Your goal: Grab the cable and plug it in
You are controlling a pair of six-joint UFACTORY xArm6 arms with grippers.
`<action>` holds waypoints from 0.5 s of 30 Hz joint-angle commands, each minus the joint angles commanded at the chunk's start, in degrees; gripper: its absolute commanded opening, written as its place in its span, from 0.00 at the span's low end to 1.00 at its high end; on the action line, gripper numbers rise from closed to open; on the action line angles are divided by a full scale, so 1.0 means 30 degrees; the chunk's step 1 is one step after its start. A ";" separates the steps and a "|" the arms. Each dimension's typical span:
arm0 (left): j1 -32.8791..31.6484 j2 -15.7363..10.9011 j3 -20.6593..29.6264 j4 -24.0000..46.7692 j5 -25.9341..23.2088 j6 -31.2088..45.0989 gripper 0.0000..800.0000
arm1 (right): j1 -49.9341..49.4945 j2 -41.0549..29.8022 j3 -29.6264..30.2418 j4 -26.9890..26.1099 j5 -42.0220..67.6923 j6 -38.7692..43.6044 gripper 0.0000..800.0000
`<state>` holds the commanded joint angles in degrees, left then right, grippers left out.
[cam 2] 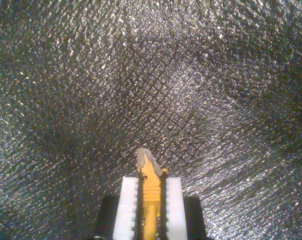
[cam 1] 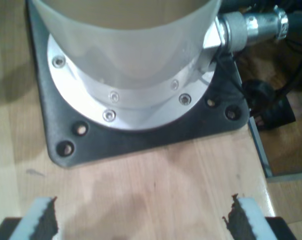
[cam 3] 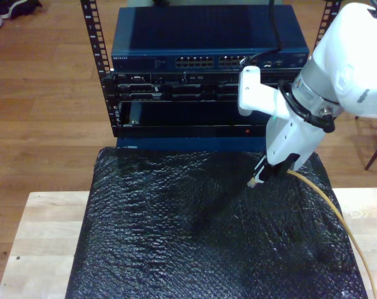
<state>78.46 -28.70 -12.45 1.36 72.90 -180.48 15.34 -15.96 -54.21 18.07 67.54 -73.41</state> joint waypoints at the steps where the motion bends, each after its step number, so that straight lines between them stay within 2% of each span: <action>1: 0.0117 0.0000 0.0029 0.0000 -0.0147 0.0000 1.00 | 0.0000 0.0000 0.0000 0.0000 0.0000 0.0000 0.00; 9: 0.0234 0.0205 0.1788 0.0029 -0.3194 0.0059 1.00 | 0.0615 -0.0088 0.0000 0.0000 -0.0029 0.0000 0.00; 15: 0.0234 0.0205 0.1817 0.0029 -0.3341 0.0059 1.00 | 0.0645 -0.0176 -0.0029 -0.0059 -0.0029 0.0000 0.00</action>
<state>79.16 -28.09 -7.00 1.45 62.88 -180.31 17.27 -16.48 -54.30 17.89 67.45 -73.41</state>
